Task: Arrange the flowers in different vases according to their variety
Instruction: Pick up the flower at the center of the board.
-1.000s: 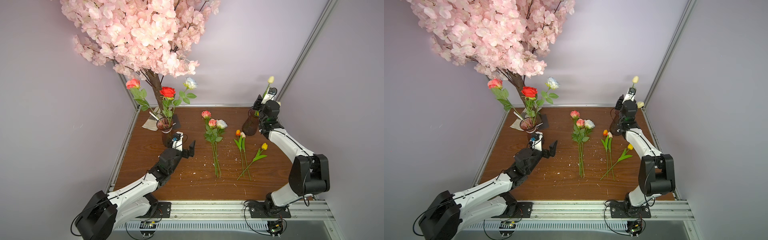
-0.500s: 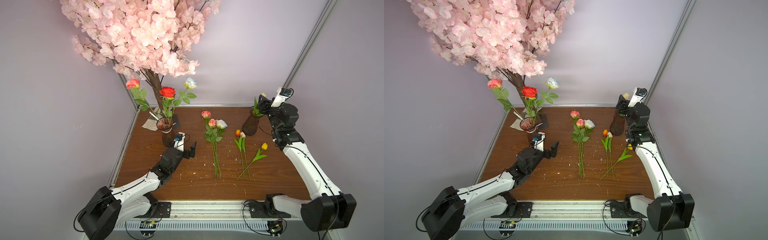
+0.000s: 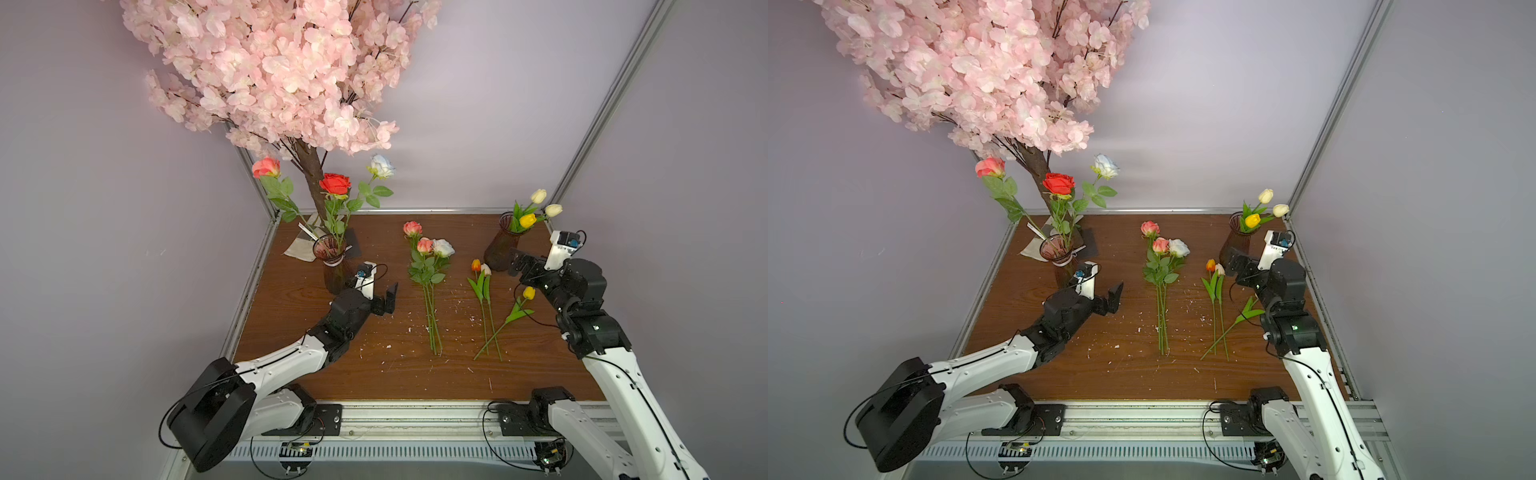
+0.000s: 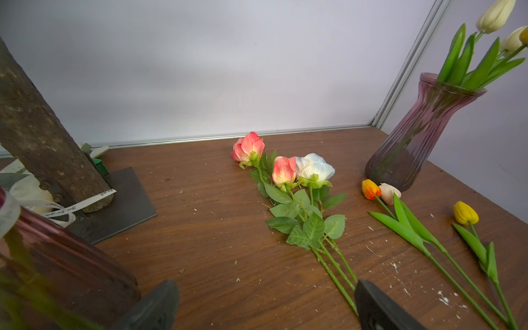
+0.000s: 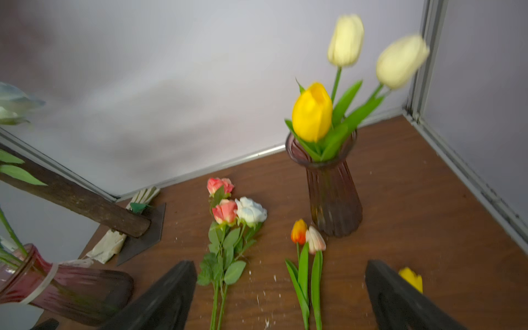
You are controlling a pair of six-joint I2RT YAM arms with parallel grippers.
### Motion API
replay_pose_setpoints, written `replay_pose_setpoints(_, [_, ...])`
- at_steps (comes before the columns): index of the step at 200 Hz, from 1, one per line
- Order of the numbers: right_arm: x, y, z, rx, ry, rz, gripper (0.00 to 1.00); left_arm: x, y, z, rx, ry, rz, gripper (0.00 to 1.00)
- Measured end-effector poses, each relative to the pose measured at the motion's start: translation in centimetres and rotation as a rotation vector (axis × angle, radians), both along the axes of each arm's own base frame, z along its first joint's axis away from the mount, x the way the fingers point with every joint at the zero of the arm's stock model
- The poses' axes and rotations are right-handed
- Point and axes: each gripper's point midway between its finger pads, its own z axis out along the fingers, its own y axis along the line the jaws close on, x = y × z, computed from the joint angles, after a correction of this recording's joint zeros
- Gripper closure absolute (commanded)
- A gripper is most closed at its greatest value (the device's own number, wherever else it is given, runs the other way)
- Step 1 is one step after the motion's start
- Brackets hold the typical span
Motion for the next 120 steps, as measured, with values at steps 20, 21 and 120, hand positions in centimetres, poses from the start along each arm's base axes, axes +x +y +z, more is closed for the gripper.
replay_pose_setpoints(20, [-1.1,-0.1,-4.8,0.068,0.142,-0.037,0.01,0.0,-0.1,-0.3,0.007,0.013,-0.003,0.01])
replay_pose_setpoints(21, [-1.2,-0.2,-5.2,0.074,0.154,-0.04,0.01,0.0,-0.1,-0.4,0.007,0.013,-0.003,0.01])
replay_pose_setpoints(120, [-6.1,-0.9,-21.5,0.225,0.698,-0.277,0.3,-0.1,0.0,-0.4,0.009,0.015,-0.003,0.01])
